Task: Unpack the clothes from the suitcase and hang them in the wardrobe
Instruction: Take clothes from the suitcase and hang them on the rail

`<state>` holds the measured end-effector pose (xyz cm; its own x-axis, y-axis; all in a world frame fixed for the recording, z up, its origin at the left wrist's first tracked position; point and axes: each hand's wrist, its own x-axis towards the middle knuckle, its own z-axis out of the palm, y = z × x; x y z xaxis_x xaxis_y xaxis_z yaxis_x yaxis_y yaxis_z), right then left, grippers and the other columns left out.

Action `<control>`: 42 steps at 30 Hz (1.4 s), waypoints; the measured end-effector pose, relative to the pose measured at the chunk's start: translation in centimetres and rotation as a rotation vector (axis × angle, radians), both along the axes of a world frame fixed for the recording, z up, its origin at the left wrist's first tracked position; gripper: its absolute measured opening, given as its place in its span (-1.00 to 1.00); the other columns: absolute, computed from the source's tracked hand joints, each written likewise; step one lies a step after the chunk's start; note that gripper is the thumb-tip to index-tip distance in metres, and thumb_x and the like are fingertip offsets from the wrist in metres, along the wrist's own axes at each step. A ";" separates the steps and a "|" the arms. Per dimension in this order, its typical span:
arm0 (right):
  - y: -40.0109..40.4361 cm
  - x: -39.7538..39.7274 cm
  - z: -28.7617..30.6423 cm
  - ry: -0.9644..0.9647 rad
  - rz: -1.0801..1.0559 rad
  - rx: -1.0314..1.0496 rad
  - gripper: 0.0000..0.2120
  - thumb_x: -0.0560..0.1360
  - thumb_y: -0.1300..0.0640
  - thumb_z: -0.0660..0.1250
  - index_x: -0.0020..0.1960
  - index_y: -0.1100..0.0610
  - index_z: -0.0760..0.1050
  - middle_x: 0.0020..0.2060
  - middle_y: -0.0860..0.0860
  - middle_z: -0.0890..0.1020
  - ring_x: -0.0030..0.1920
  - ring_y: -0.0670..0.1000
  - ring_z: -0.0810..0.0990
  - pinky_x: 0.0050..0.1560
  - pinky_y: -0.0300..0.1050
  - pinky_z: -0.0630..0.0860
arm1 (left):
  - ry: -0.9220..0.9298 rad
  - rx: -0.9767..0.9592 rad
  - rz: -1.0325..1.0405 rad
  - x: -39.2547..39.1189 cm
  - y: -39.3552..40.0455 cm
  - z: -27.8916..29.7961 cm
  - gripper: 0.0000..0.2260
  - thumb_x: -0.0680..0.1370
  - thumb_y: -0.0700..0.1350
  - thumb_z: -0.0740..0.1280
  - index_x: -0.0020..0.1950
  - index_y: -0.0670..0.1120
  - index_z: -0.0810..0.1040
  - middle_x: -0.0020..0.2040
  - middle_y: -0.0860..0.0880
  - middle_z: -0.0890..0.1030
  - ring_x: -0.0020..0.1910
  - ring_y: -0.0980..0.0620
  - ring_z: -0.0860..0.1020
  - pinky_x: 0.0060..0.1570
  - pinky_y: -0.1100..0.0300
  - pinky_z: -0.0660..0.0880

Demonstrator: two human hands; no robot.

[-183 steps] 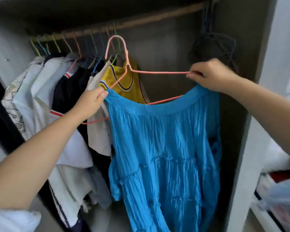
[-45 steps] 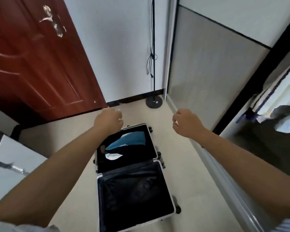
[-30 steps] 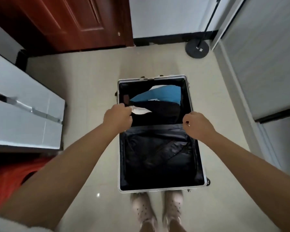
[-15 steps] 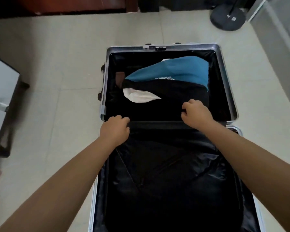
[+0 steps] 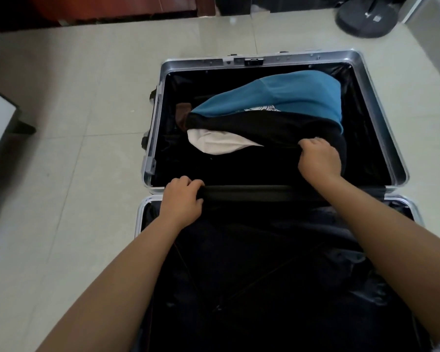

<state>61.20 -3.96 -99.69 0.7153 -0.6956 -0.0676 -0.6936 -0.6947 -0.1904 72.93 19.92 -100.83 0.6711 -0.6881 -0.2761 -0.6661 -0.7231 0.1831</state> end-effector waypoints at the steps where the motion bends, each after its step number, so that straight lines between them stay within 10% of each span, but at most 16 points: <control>1: -0.2 0.0 0.3 -0.059 -0.037 0.041 -0.69 0.53 0.32 0.07 0.25 0.28 0.39 0.19 0.25 0.50 0.21 0.25 0.43 0.09 0.05 0.37 | 0.005 -0.037 0.026 0.2 -0.1 -0.1 -0.69 0.56 -0.05 0.22 0.28 -0.11 0.45 0.15 -0.14 0.48 0.16 -0.12 0.39 0.15 0.12 0.29; 6: 0.0 -0.8 2.6 -0.253 -0.173 0.247 -0.75 0.59 0.19 0.03 0.13 0.30 0.38 0.05 0.32 0.53 0.07 0.26 0.49 -0.12 -0.04 0.27 | 0.064 -0.171 0.189 0.8 -1.0 -0.4 -0.64 0.60 0.01 0.13 -0.10 -0.24 0.56 -0.11 -0.21 0.55 0.03 -0.19 0.46 -0.07 0.08 0.34; 13: 4.3 -8.6 1.6 -0.054 0.028 0.315 -0.77 0.51 -0.02 0.24 -0.19 0.12 0.36 -0.52 -0.02 0.37 -0.33 0.14 0.46 -0.30 -0.10 0.26 | -0.041 -0.233 0.189 -0.2 -0.2 -1.3 -0.63 0.57 0.05 0.19 -0.22 -0.22 0.53 -0.18 -0.18 0.57 -0.08 -0.17 0.49 -0.13 0.06 0.35; 19: 6.0 -4.3 3.5 0.117 0.305 -0.177 -0.54 0.27 -0.14 0.48 -0.01 0.18 0.55 -0.09 0.16 0.58 -0.01 0.21 0.55 -0.07 0.02 0.49 | -0.038 -0.247 0.180 -0.1 -0.1 -1.3 -0.66 0.58 0.03 0.18 -0.15 -0.22 0.55 -0.14 -0.17 0.58 -0.05 -0.16 0.48 -0.08 0.07 0.35; 22: 7.9 0.2 3.4 0.297 0.445 -0.059 -0.23 0.36 -0.04 0.42 0.45 0.06 0.12 0.44 0.14 0.12 0.45 0.18 0.09 0.37 0.20 0.13 | -0.050 -0.266 0.163 -0.1 0.0 -1.4 -0.67 0.58 0.01 0.17 -0.15 -0.22 0.55 -0.14 -0.17 0.58 -0.06 -0.16 0.48 -0.09 0.06 0.35; 26: 8.6 3.3 1.4 0.569 0.460 -0.115 -0.27 0.45 0.09 0.31 0.48 0.02 -0.03 0.48 0.16 -0.10 0.48 0.22 -0.11 0.36 0.25 0.13 | -0.049 -0.285 0.127 0.1 0.3 -1.5 -0.68 0.58 0.00 0.17 -0.15 -0.22 0.53 -0.14 -0.16 0.57 -0.06 -0.15 0.48 -0.11 0.07 0.34; 29: 9.0 2.2 -0.2 0.407 0.498 -0.166 -0.48 0.37 0.16 0.38 0.29 0.12 0.33 0.28 0.14 0.33 0.27 0.16 0.34 0.03 0.01 0.44 | -0.055 -0.304 0.109 0.1 0.4 -1.7 -0.69 0.58 -0.01 0.17 -0.16 -0.22 0.53 -0.16 -0.17 0.57 -0.08 -0.16 0.48 -0.14 0.07 0.33; 32: 8.8 0.8 -1.0 0.210 0.513 -0.229 -0.73 -0.01 0.23 0.52 -0.34 0.20 0.55 -0.38 0.11 0.57 -0.38 0.13 0.57 -0.41 -0.15 0.48 | -0.060 -0.315 0.107 0.0 0.6 -1.9 -0.64 0.58 0.02 0.12 -0.17 -0.22 0.53 -0.17 -0.18 0.57 -0.10 -0.18 0.49 -0.16 0.05 0.34; 36: 7.2 0.9 0.6 0.065 0.142 0.084 -0.78 0.36 0.34 0.16 -0.08 0.27 0.54 -0.08 0.22 0.60 0.00 0.25 0.54 -0.10 -0.03 0.45 | 0.029 -0.193 0.112 -0.2 1.1 -1.0 -0.72 0.60 -0.02 0.12 0.05 -0.17 0.54 0.02 -0.12 0.56 0.06 -0.13 0.46 0.01 0.07 0.34; 42: 5.2 -0.9 8.2 -0.337 -0.084 0.385 -0.85 0.09 0.23 -0.03 -0.50 0.24 0.29 -0.51 0.13 0.36 -0.32 0.14 0.37 -0.28 -0.04 0.25 | 0.407 -0.505 0.192 -1.9 1.5 4.7 -0.47 0.41 -0.02 0.40 0.34 -0.07 0.33 0.23 -0.02 0.47 0.25 -0.01 0.44 0.26 0.19 0.39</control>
<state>60.28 1.28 -91.52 0.6841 -0.7218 -0.1051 -0.6002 -0.4751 -0.6435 71.01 21.41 -96.15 0.7050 -0.6779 -0.2085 -0.3406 -0.5815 0.7388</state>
